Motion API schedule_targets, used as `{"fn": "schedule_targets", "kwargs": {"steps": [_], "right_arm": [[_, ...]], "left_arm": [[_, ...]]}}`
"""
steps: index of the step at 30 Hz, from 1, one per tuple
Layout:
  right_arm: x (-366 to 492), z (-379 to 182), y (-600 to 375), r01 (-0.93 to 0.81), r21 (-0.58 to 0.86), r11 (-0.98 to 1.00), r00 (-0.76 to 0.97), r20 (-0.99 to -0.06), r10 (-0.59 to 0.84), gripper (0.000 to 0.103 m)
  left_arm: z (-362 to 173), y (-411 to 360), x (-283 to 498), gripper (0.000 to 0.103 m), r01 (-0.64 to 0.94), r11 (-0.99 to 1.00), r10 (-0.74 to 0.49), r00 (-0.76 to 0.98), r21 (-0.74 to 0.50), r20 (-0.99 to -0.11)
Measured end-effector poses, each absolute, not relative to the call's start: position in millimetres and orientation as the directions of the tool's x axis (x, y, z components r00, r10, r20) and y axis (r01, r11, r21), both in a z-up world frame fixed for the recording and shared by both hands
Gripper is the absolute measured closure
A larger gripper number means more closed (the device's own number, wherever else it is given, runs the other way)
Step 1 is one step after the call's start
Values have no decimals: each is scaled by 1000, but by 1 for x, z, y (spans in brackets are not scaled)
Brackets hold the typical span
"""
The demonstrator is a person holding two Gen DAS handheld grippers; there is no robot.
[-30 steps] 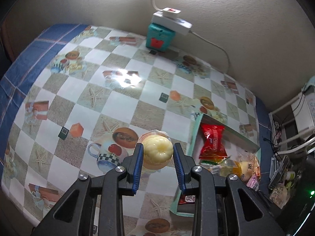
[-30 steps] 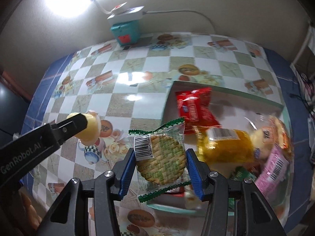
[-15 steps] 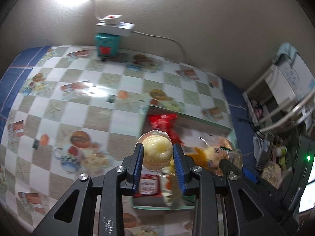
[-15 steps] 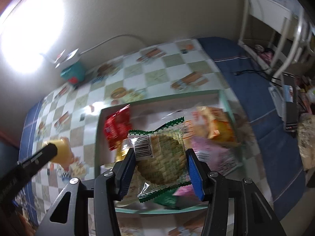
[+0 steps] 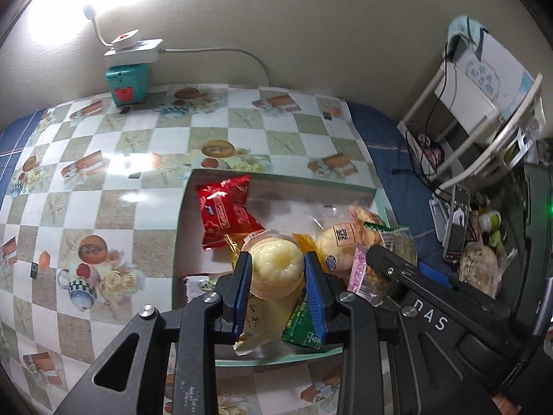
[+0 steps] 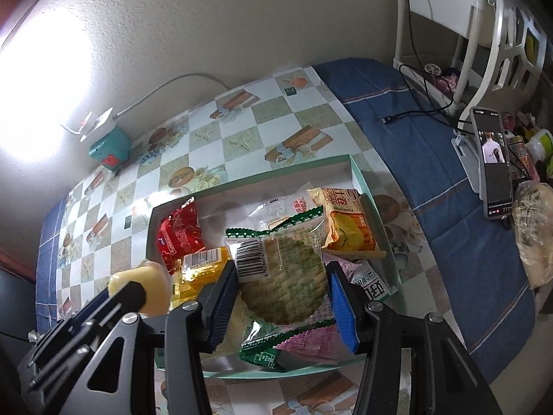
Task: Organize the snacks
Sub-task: 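Carry the yellow bun with the left gripper while the right carries the cracker pack to the tray, then open both grippers to drop the bun and cracker pack in the tray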
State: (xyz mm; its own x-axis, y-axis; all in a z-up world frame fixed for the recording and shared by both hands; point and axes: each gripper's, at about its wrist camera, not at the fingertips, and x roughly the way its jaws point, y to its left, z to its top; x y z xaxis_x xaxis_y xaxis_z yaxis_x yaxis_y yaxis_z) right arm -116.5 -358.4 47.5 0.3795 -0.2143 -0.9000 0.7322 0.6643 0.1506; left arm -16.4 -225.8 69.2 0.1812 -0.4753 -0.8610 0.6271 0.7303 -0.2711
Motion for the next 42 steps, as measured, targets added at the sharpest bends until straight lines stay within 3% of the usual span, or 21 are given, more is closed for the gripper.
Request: {"fn": "schedule_targets", "kwargs": {"steps": [39,42], "right_arm": [[-96,13,-361,725,168,668,343,-929,-140,47],[-95,11,-362,729,168,663,339,-931,-137,47]], "left_arm": [[22,-225,-5,71,566,755,-425,40,-330,-904],[22,-226,-6,67,571,753,-421,36,-327,-906]]}}
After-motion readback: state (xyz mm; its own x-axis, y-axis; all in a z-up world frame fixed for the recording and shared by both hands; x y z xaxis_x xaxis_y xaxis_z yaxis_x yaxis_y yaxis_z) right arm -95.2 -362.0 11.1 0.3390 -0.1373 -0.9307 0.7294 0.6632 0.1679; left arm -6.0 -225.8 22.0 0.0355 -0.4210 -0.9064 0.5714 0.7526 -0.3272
